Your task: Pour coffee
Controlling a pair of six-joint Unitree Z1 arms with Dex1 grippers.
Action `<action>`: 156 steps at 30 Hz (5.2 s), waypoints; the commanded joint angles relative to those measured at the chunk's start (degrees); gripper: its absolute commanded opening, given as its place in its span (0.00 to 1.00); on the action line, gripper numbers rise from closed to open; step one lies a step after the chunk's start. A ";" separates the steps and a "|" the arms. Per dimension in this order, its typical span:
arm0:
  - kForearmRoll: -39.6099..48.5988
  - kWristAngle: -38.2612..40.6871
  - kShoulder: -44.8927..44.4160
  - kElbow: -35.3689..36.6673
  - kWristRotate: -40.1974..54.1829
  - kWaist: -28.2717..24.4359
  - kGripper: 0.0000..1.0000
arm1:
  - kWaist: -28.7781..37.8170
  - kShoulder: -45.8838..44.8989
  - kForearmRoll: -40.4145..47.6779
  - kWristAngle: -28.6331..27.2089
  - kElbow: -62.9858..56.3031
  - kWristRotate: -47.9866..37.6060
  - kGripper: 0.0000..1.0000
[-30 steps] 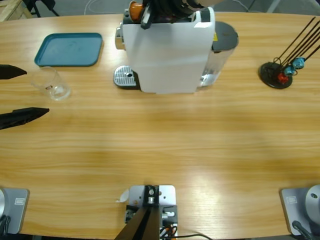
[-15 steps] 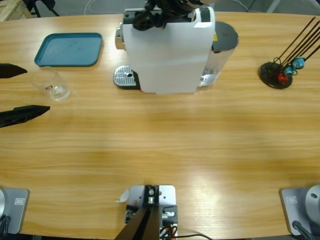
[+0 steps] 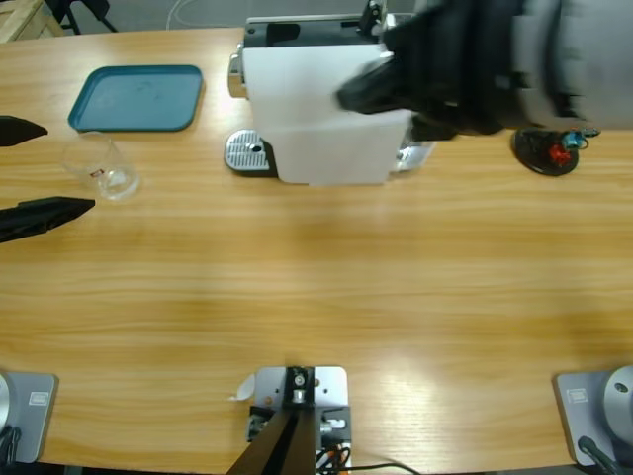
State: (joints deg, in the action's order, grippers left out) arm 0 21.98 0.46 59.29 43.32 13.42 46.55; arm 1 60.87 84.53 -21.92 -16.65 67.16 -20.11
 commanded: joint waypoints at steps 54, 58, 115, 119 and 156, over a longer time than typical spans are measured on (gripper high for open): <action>2.19 0.89 0.21 0.41 -2.18 -0.41 1.00 | -9.00 23.45 29.42 9.43 1.68 -19.35 0.00; 1.97 0.79 1.35 0.82 -2.60 -0.43 1.00 | -8.81 26.64 25.99 8.93 2.72 -16.77 0.00; -4.14 -28.62 5.74 -10.54 -41.45 -0.43 1.00 | -6.29 -19.23 -10.39 7.60 -14.86 6.57 1.00; -9.63 -30.06 7.49 -13.67 -40.71 -0.43 1.00 | -6.29 -19.47 -11.53 6.30 -15.55 6.38 1.00; -48.32 -33.51 36.52 -23.14 -32.77 -4.80 0.90 | -6.29 -13.64 -9.97 4.26 -15.92 4.29 1.00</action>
State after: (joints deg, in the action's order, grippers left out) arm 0 -24.15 -32.17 90.69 21.56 -20.01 42.42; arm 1 54.03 68.41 -33.52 -11.45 52.79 -15.13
